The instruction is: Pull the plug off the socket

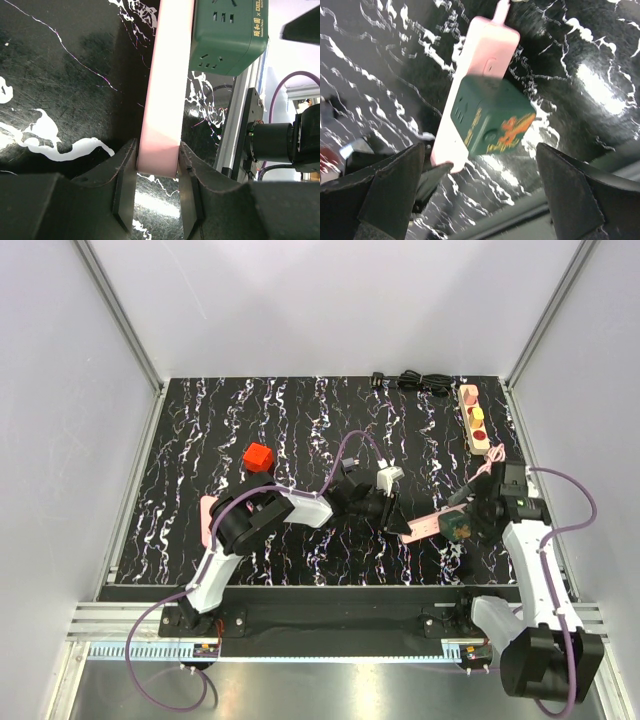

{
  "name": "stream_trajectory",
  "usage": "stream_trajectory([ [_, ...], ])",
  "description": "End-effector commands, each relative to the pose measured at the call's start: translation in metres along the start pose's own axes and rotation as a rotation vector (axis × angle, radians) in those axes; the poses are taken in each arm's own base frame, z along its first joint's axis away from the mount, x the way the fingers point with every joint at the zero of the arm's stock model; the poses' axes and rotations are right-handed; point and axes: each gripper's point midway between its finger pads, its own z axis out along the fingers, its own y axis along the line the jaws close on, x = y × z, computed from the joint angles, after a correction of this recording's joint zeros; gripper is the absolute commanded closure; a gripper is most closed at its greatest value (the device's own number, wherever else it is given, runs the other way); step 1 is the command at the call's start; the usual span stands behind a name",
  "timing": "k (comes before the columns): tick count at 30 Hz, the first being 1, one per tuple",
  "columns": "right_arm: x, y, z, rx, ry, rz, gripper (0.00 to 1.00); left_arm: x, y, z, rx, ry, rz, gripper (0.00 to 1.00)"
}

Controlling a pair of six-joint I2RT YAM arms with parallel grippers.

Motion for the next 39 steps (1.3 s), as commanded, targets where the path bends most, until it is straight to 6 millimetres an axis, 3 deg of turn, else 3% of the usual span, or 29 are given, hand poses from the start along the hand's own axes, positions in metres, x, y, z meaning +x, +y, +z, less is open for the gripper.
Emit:
stream_trajectory([
  [1, 0.002, 0.013, 0.008, -0.138, 0.015, 0.038, 0.0, 0.022, 0.031, -0.005, -0.095, 0.044, -0.076, 1.0],
  [21, 0.018, 0.002, 0.037, -0.161, 0.011, 0.118, 0.02, 0.028, 0.031, -0.003, -0.078, 0.072, -0.09, 1.0],
  [32, 0.021, 0.002, 0.052, -0.196, -0.013, 0.135, 0.17, 0.033, 0.018, 0.002, -0.044, 0.098, -0.038, 0.99],
  [37, 0.017, -0.002, 0.054, -0.18, -0.041, 0.136, 0.29, 0.032, 0.009, 0.003, -0.019, 0.102, -0.011, 0.88],
  [39, 0.017, -0.003, 0.055, -0.175, -0.042, 0.139, 0.39, 0.03, 0.007, 0.003, -0.014, 0.098, -0.005, 0.75],
])
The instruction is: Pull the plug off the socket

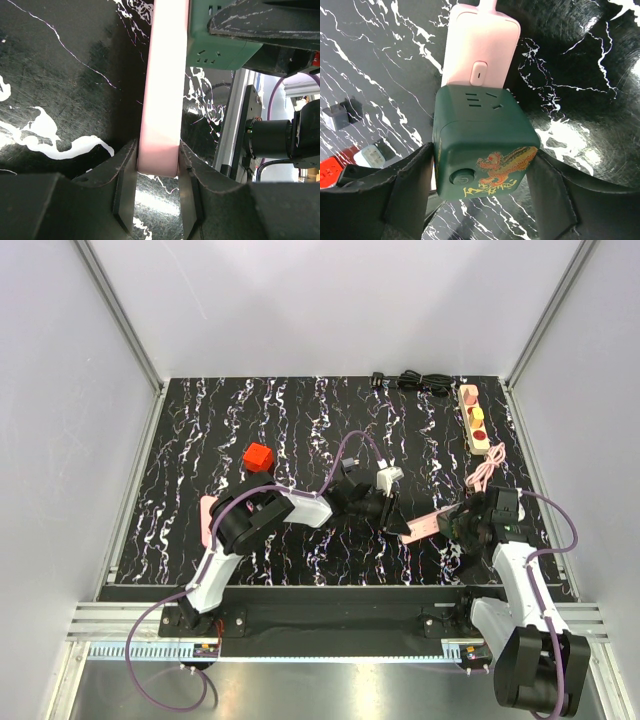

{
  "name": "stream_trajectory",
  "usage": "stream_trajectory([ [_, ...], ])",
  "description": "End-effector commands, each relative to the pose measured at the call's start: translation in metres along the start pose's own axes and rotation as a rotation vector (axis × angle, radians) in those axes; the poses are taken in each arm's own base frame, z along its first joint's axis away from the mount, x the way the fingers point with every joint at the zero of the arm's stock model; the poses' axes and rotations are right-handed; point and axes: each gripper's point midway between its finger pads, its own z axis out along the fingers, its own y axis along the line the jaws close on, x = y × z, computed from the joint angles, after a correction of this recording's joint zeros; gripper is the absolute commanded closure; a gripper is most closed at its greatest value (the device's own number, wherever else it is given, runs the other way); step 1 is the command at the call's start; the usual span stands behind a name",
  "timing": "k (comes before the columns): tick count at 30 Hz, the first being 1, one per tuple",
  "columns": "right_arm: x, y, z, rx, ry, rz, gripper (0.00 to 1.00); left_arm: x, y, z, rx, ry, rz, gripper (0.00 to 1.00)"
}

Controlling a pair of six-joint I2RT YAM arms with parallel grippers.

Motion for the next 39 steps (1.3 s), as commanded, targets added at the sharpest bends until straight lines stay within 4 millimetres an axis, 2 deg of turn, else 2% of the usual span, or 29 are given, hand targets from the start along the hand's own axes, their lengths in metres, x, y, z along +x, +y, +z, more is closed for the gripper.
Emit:
stream_trajectory([
  [1, -0.012, 0.006, 0.002, -0.019, -0.056, 0.003, 0.44, 0.024, 0.009, 0.004, -0.03, 0.078, 0.0, 0.67],
  [2, -0.012, 0.005, 0.003, -0.016, -0.052, 0.005, 0.56, 0.022, 0.008, 0.005, -0.027, 0.076, 0.005, 0.51],
  [4, -0.012, 0.007, 0.003, -0.021, -0.046, 0.003, 0.65, 0.016, 0.005, 0.009, -0.021, 0.074, 0.021, 0.34],
  [5, -0.011, 0.008, 0.002, -0.025, -0.043, 0.003, 0.7, 0.016, 0.004, 0.011, -0.017, 0.081, 0.023, 0.29],
  [7, -0.011, 0.011, 0.001, -0.034, -0.039, 0.0, 0.76, 0.007, -0.002, 0.018, -0.008, 0.089, 0.039, 0.27],
  [9, -0.008, 0.012, 0.001, -0.043, -0.019, 0.008, 0.8, 0.008, 0.002, 0.026, -0.012, 0.11, 0.041, 0.26],
  [11, -0.005, 0.012, 0.002, -0.043, -0.002, 0.015, 0.8, 0.004, 0.0, 0.033, -0.005, 0.117, 0.043, 0.27],
  [13, 0.001, 0.011, 0.003, -0.044, 0.023, 0.031, 0.81, -0.003, -0.003, 0.038, 0.009, 0.113, 0.047, 0.3],
  [18, 0.004, 0.011, 0.002, -0.056, 0.028, 0.04, 0.81, -0.001, 0.005, 0.052, 0.024, 0.129, 0.011, 0.4],
  [19, 0.003, 0.011, 0.002, -0.055, 0.025, 0.037, 0.82, -0.004, 0.002, 0.055, 0.034, 0.122, 0.005, 0.45],
  [22, 0.004, 0.008, 0.001, -0.043, 0.027, 0.03, 0.82, -0.007, 0.005, 0.06, 0.032, 0.107, -0.015, 0.53],
  [23, 0.005, 0.007, 0.002, -0.039, 0.028, 0.03, 0.85, -0.004, 0.009, 0.062, 0.026, 0.11, -0.029, 0.61],
  [24, 0.005, 0.004, 0.002, -0.029, 0.028, 0.032, 0.86, -0.005, 0.009, 0.064, 0.024, 0.109, -0.049, 0.65],
  [27, 0.006, -0.001, 0.002, -0.004, 0.023, 0.038, 1.0, -0.006, 0.009, 0.069, 0.021, 0.087, -0.069, 0.76],
  [31, 0.006, -0.005, 0.0, 0.011, 0.019, 0.038, 1.0, -0.002, 0.015, 0.074, -0.019, 0.057, -0.119, 0.85],
  [32, 0.006, -0.005, 0.0, 0.009, 0.017, 0.037, 1.0, -0.008, 0.015, 0.072, -0.035, 0.029, -0.128, 0.87],
  [34, 0.007, -0.005, -0.001, 0.009, 0.017, 0.036, 1.0, -0.014, 0.015, 0.069, -0.058, 0.0, -0.157, 0.98],
  [39, 0.007, -0.001, -0.006, -0.016, 0.02, 0.04, 1.0, -0.019, 0.029, 0.069, -0.189, 0.014, -0.247, 1.0],
])
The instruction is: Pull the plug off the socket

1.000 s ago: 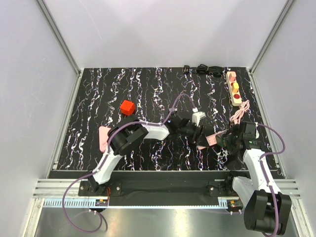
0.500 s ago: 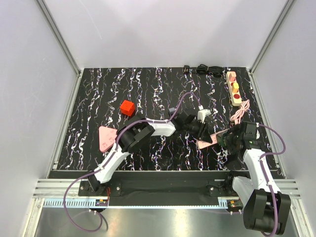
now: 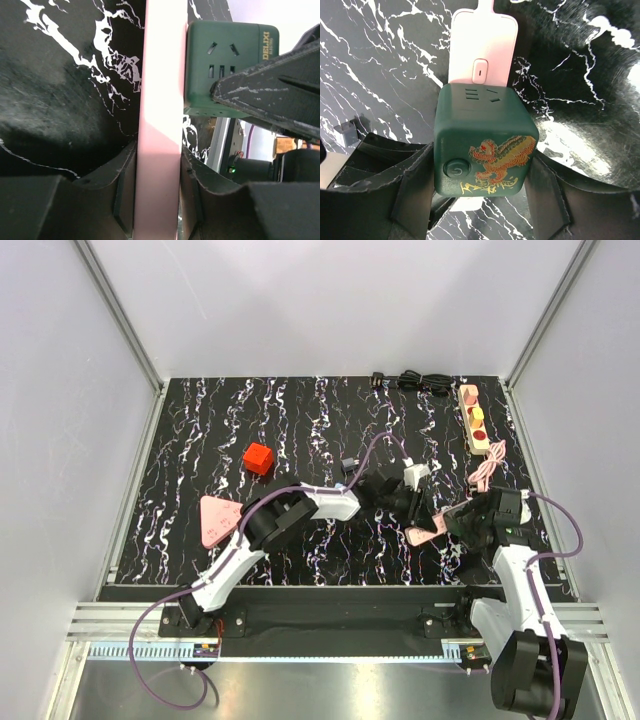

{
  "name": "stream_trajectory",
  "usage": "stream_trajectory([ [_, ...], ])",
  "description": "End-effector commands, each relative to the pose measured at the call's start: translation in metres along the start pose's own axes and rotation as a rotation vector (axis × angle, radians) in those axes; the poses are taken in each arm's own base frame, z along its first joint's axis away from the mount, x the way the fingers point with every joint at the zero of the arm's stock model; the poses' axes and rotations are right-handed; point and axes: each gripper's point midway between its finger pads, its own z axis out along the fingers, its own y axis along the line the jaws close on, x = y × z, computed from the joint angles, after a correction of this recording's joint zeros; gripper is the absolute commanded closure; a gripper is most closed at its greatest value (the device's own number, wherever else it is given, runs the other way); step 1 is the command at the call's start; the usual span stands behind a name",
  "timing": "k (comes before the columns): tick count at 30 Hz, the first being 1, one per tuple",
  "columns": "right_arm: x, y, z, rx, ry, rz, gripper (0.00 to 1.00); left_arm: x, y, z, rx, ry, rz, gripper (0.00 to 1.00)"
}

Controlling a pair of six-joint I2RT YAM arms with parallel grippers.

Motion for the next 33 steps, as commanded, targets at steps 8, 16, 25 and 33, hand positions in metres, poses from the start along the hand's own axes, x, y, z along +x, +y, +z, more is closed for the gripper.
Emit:
stream_trajectory([
  [8, 0.017, 0.008, -0.018, -0.057, 0.076, -0.001, 1.0, 0.011, 0.074, 0.015, -0.316, -0.01, -0.339, 1.0],
  [16, 0.0, 0.025, -0.053, -0.083, 0.027, -0.039, 1.0, 0.019, 0.088, 0.013, -0.368, 0.009, -0.342, 1.0],
  [25, -0.011, 0.049, -0.073, -0.1, 0.051, -0.066, 1.0, 0.024, 0.096, 0.006, -0.387, 0.004, -0.358, 1.0],
  [33, -0.016, 0.061, -0.096, -0.138, 0.045, -0.076, 1.0, 0.029, 0.11, 0.005, -0.458, 0.032, -0.388, 1.0],
])
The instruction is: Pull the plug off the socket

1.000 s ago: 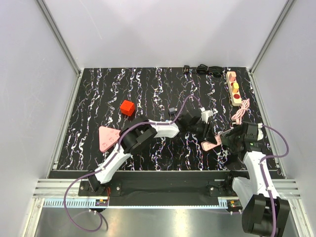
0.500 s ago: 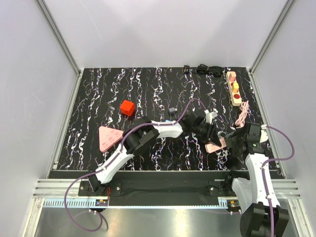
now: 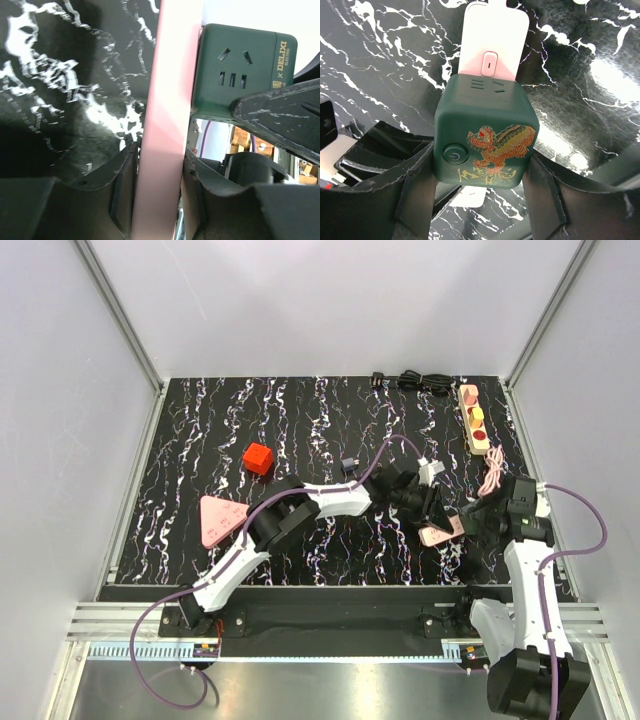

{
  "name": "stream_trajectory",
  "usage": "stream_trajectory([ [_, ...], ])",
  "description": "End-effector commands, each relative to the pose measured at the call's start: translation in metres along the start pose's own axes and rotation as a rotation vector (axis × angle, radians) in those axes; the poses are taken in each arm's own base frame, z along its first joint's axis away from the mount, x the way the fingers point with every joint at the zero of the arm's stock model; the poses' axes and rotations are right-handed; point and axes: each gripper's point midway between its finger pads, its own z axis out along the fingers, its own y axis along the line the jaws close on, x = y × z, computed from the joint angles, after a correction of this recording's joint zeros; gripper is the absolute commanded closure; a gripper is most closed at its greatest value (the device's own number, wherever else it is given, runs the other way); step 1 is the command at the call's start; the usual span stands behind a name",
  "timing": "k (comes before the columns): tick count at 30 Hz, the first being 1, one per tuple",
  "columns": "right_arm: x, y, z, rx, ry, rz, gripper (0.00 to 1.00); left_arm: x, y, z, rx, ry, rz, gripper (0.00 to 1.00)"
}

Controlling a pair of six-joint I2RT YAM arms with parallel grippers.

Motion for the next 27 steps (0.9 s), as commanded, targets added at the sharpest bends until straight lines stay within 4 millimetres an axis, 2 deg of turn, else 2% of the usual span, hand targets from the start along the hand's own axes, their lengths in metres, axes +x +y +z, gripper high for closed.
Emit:
stream_trajectory([
  [1, 0.002, 0.056, -0.06, -0.254, 0.077, -0.053, 1.0, 0.008, 0.153, -0.014, -0.492, -0.113, -0.25, 1.0],
  [7, 0.001, 0.057, -0.067, -0.285, 0.107, -0.024, 1.0, 0.008, 0.159, -0.017, -0.496, -0.105, -0.264, 1.0],
  [12, 0.017, 0.07, -0.082, -0.353, 0.233, 0.046, 1.0, 0.008, 0.163, -0.019, -0.518, -0.094, -0.272, 1.0],
  [21, 0.016, 0.086, -0.122, -0.41, 0.269, 0.059, 1.0, 0.012, 0.17, -0.026, -0.54, -0.084, -0.283, 1.0],
  [23, 0.008, 0.077, -0.124, -0.362, 0.211, 0.029, 1.0, 0.011, 0.17, -0.027, -0.537, -0.083, -0.28, 1.0],
  [25, 0.0, 0.067, -0.115, -0.302, 0.15, -0.009, 1.0, 0.012, 0.169, -0.025, -0.53, -0.077, -0.275, 1.0],
  [27, 0.006, 0.058, -0.102, -0.273, 0.169, -0.017, 1.0, 0.012, 0.166, -0.025, -0.524, -0.075, -0.265, 1.0],
])
